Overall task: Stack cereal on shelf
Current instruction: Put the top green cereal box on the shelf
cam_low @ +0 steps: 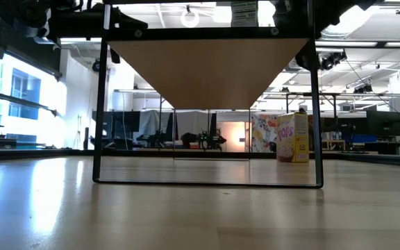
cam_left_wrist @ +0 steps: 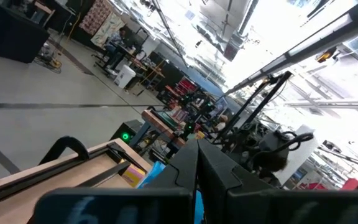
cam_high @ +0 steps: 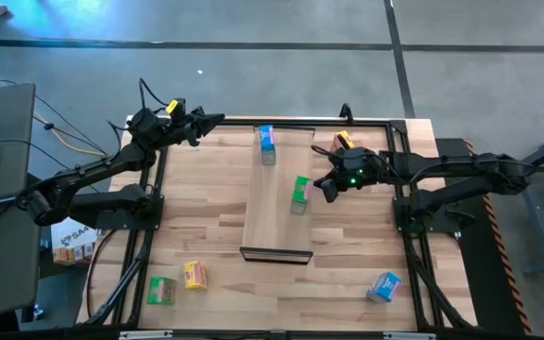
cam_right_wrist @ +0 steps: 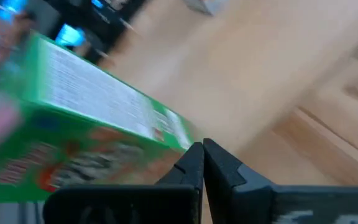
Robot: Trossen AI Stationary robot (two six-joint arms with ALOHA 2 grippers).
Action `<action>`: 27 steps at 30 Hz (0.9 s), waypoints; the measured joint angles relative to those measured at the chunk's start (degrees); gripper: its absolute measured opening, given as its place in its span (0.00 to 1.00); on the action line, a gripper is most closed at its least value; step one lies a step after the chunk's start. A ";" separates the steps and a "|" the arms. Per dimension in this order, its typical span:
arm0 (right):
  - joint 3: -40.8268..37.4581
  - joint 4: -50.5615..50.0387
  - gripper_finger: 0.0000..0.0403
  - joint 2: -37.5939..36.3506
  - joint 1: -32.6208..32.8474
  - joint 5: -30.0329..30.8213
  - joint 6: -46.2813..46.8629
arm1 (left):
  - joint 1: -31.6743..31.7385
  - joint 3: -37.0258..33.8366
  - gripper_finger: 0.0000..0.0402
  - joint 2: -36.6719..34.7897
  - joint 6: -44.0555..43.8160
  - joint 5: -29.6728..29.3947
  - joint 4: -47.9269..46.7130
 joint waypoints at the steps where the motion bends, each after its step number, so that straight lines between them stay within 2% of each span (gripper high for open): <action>1: 0.00 -1.49 0.00 0.00 -0.18 -0.44 0.02 | 0.01 0.00 0.00 0.00 0.00 0.00 0.01; 7: 0.00 -3.36 0.00 0.00 0.56 -9.47 1.55 | 0.01 0.00 0.00 0.00 0.00 0.00 0.00; 11: 0.00 -0.48 0.00 0.00 2.08 -11.57 2.29 | 0.01 0.00 0.00 0.00 0.00 0.00 0.00; 14: 0.00 1.90 0.00 0.02 2.75 -11.09 2.92 | -0.01 0.00 0.00 0.00 0.00 -0.02 0.00; 19: 0.00 2.70 0.00 0.02 2.36 -6.97 2.68 | 0.01 0.00 0.00 0.00 -0.02 -0.20 0.00; 27: 0.00 5.50 0.00 0.04 0.37 -7.33 2.58 | 0.01 0.00 0.00 0.00 -0.02 -0.20 0.00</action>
